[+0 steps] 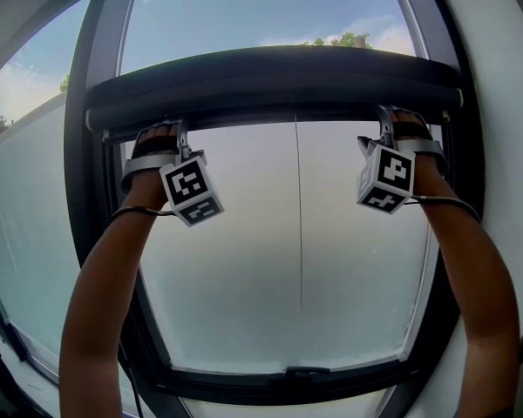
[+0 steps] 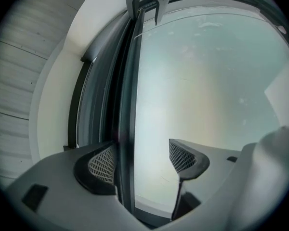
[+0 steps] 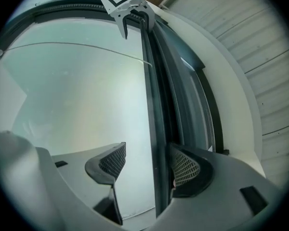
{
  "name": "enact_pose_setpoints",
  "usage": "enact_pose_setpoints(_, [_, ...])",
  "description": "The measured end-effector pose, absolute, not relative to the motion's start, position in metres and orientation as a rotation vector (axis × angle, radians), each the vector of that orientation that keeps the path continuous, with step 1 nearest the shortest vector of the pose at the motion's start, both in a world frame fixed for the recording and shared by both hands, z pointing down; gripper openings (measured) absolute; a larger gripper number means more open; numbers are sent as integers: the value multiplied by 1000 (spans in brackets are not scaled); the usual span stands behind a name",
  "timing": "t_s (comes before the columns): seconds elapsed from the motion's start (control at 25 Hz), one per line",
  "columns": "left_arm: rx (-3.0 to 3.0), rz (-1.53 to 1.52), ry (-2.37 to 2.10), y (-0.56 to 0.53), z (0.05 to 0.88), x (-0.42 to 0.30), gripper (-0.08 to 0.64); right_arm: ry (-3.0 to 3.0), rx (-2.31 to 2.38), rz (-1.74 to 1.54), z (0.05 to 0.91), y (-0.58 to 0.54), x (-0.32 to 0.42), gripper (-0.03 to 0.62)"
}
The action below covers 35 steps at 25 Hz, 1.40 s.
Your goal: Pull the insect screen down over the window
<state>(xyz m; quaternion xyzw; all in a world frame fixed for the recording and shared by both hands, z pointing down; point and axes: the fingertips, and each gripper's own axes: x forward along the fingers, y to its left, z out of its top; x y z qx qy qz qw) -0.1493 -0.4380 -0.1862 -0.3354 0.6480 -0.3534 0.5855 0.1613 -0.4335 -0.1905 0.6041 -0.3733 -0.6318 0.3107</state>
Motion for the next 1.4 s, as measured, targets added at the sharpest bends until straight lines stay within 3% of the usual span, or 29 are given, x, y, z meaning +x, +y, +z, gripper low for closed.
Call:
enact_pose_setpoints(0.72, [-825, -872, 1434, -437, -171, -147, 314, -925, 1556, -1589, -178, -444, 170, 265])
enact_pose_setpoints(1.4, [-978, -1021, 1368, -429, -109, -146, 313, -938, 1453, -1517, -120, -439, 171, 265])
